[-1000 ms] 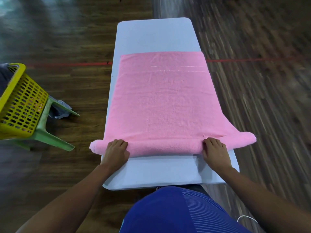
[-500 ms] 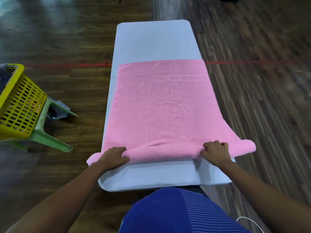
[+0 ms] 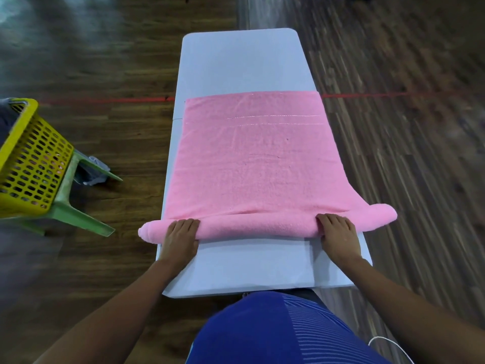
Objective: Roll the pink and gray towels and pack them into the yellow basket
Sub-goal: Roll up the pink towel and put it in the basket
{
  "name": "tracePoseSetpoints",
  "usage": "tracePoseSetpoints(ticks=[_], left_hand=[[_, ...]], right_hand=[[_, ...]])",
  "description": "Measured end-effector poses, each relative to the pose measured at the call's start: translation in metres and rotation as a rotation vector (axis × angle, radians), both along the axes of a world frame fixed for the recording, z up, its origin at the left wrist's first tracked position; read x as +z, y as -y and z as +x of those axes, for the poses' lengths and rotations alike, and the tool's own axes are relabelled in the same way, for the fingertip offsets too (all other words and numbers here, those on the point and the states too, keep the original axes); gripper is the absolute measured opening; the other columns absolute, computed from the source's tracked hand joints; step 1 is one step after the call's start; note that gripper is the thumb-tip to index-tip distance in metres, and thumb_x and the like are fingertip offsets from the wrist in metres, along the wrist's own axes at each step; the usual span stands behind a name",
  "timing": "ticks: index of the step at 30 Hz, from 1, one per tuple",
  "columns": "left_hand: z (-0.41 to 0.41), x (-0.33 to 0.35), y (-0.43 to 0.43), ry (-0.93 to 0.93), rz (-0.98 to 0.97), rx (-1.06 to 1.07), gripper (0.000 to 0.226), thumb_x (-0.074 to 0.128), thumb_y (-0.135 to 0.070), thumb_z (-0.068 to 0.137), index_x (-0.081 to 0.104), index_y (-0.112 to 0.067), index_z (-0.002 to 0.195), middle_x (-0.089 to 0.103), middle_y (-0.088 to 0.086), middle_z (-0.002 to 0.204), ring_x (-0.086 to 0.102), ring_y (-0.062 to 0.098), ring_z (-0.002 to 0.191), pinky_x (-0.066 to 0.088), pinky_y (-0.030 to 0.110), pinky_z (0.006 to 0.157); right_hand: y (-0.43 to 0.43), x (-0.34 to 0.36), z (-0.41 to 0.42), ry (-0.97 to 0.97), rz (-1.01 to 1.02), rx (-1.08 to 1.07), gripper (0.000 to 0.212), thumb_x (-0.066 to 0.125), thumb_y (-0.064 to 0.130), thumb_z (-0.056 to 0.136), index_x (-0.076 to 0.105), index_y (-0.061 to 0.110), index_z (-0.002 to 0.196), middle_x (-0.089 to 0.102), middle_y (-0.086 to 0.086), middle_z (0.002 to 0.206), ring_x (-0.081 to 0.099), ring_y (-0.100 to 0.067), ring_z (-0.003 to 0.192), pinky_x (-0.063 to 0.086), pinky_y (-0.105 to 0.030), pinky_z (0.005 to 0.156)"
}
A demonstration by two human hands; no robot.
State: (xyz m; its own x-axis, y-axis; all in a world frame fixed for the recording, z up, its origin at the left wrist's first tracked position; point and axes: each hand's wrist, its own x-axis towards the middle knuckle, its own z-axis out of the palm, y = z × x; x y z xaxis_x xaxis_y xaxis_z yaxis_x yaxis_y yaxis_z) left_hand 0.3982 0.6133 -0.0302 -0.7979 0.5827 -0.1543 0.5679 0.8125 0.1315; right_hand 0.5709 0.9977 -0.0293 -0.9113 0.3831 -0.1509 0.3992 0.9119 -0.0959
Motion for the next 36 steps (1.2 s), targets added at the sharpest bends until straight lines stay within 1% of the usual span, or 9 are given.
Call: tracePoseSetpoints(ticks=[7, 10, 14, 17, 20, 25, 29, 32, 36], left_hand=[[-0.025, 0.021, -0.006, 0.245, -0.112, -0.027, 0.024, 0.042, -0.037, 0.087, 0.056, -0.018, 0.095, 0.064, 0.005, 0.104, 0.053, 0.025, 0.092, 0.037, 0.037, 0.078], [-0.026, 0.012, 0.000, 0.075, -0.018, 0.016, 0.033, 0.056, -0.023, 0.087, 0.057, -0.013, 0.118, 0.057, 0.009, 0.116, 0.050, 0.031, 0.105, 0.038, 0.046, 0.089], [-0.015, 0.009, -0.012, -0.098, 0.096, 0.049, 0.025, 0.060, -0.009, 0.083, 0.063, -0.006, 0.108, 0.064, 0.015, 0.107, 0.057, 0.033, 0.096, 0.046, 0.048, 0.084], [-0.003, 0.004, -0.015, -0.018, 0.049, 0.008, 0.044, 0.068, -0.013, 0.070, 0.062, -0.004, 0.113, 0.065, 0.015, 0.112, 0.059, 0.033, 0.104, 0.045, 0.051, 0.096], [-0.001, -0.003, -0.013, 0.002, -0.042, 0.002, 0.060, 0.077, -0.015, 0.063, 0.059, -0.005, 0.119, 0.063, 0.015, 0.117, 0.058, 0.034, 0.109, 0.040, 0.052, 0.104], [-0.014, 0.010, -0.025, -0.003, -0.070, 0.011, 0.029, 0.065, -0.024, 0.079, 0.062, -0.010, 0.104, 0.066, 0.010, 0.106, 0.058, 0.029, 0.099, 0.042, 0.044, 0.094], [-0.023, 0.018, -0.024, 0.210, -0.220, 0.002, 0.033, 0.046, -0.036, 0.086, 0.056, -0.013, 0.107, 0.065, 0.009, 0.108, 0.056, 0.029, 0.099, 0.038, 0.038, 0.085], [-0.026, 0.021, -0.019, 0.355, -0.117, 0.051, 0.038, 0.051, -0.033, 0.084, 0.050, -0.017, 0.118, 0.065, 0.009, 0.108, 0.058, 0.029, 0.097, 0.037, 0.036, 0.081], [-0.025, 0.013, -0.014, -0.071, 0.024, 0.072, 0.036, 0.068, -0.015, 0.076, 0.060, -0.011, 0.111, 0.062, 0.011, 0.108, 0.056, 0.032, 0.098, 0.041, 0.048, 0.090]], right_hand=[[-0.009, 0.038, -0.036, 0.371, -0.142, -0.069, 0.030, 0.051, 0.028, 0.082, 0.056, 0.029, 0.112, 0.066, 0.000, 0.099, 0.056, -0.021, 0.101, 0.026, -0.038, 0.093], [-0.012, 0.027, -0.038, 0.178, -0.065, -0.096, 0.032, 0.060, 0.024, 0.082, 0.052, 0.021, 0.113, 0.058, -0.004, 0.104, 0.051, -0.029, 0.101, 0.031, -0.041, 0.088], [-0.008, 0.014, -0.034, -0.115, 0.030, -0.048, 0.013, 0.063, 0.007, 0.079, 0.065, 0.006, 0.092, 0.061, -0.012, 0.090, 0.052, -0.034, 0.082, 0.034, -0.037, 0.067], [-0.004, 0.006, -0.020, -0.042, -0.014, 0.029, 0.044, 0.072, 0.005, 0.063, 0.063, 0.004, 0.106, 0.063, -0.013, 0.105, 0.058, -0.037, 0.096, 0.047, -0.044, 0.079], [-0.001, -0.006, -0.006, 0.046, 0.011, 0.067, 0.068, 0.073, 0.005, 0.064, 0.053, 0.004, 0.128, 0.057, -0.013, 0.128, 0.050, -0.035, 0.123, 0.035, -0.051, 0.109], [-0.001, 0.012, -0.024, 0.084, 0.022, 0.006, 0.036, 0.064, 0.019, 0.076, 0.060, 0.016, 0.111, 0.064, -0.003, 0.111, 0.052, -0.029, 0.112, 0.030, -0.041, 0.102], [-0.005, 0.031, -0.038, 0.342, -0.010, 0.028, 0.025, 0.053, 0.034, 0.082, 0.059, 0.023, 0.103, 0.065, 0.001, 0.108, 0.050, -0.023, 0.107, 0.029, -0.038, 0.090], [-0.009, 0.034, -0.042, 0.450, -0.120, -0.015, 0.020, 0.052, 0.037, 0.083, 0.056, 0.028, 0.101, 0.062, 0.000, 0.113, 0.050, -0.022, 0.106, 0.028, -0.039, 0.089], [-0.011, 0.020, -0.038, 0.101, -0.046, -0.104, 0.032, 0.063, 0.031, 0.084, 0.058, 0.026, 0.115, 0.055, -0.006, 0.115, 0.049, -0.031, 0.106, 0.033, -0.043, 0.091]])
